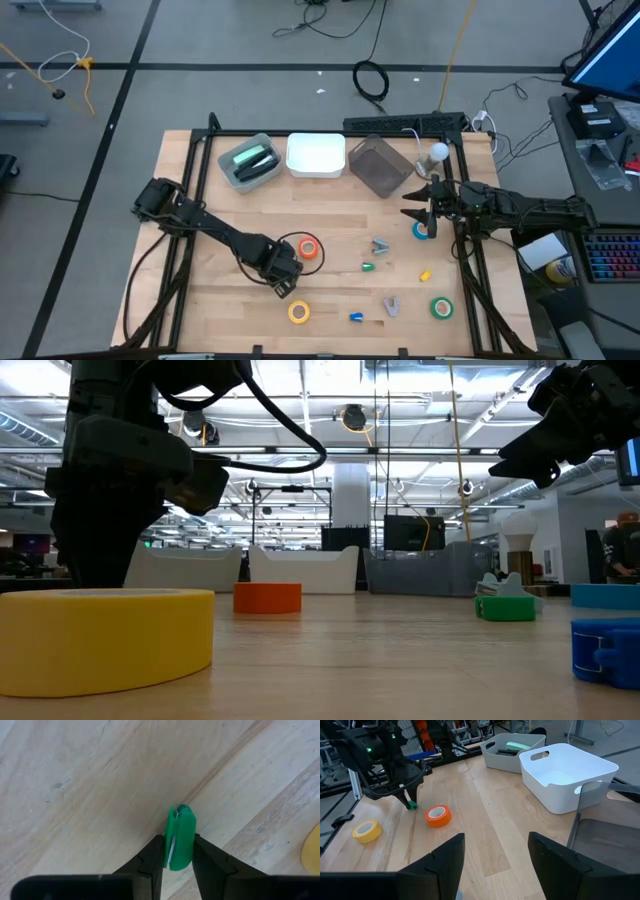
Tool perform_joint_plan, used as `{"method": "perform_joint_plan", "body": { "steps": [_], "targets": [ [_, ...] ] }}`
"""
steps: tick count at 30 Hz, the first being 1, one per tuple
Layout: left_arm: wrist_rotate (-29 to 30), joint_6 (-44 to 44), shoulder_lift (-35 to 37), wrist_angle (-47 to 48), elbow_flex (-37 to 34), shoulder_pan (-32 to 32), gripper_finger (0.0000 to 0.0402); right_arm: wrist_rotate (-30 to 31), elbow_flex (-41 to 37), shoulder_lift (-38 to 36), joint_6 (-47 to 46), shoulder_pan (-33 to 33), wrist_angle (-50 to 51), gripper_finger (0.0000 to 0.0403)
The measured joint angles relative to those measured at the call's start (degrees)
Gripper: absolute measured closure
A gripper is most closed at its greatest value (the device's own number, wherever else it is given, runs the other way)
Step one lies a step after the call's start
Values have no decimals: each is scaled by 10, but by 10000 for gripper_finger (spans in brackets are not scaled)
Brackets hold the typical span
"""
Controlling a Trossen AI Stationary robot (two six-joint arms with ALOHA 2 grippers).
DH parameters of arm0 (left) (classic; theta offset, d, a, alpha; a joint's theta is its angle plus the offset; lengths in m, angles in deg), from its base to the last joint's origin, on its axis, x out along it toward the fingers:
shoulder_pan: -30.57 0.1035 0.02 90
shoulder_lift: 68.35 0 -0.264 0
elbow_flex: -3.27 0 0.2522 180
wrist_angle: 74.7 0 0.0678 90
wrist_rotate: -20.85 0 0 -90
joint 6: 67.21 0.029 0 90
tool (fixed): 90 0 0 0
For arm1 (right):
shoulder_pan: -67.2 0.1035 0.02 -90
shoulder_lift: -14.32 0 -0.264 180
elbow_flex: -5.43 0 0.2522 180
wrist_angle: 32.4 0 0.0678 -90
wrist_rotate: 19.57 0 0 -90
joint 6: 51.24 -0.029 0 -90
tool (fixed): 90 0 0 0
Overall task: Pick and place Stapler, Stapler remover, tape
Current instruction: Put the left green stapler into the gray bin
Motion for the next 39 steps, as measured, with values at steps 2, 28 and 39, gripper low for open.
{"method": "perform_joint_plan", "body": {
  "steps": [2, 28, 39],
  "targets": [
    [0, 0, 0, 0, 0, 0, 309, 0, 0, 0, 0, 0, 0, 193],
    [34, -14, 40, 3, 0, 16, 309, 0, 0, 0, 0, 0, 0, 193],
    [41, -17, 92, 36, 0, 38, 309, 0, 0, 0, 0, 0, 0, 193]
  ]
}}
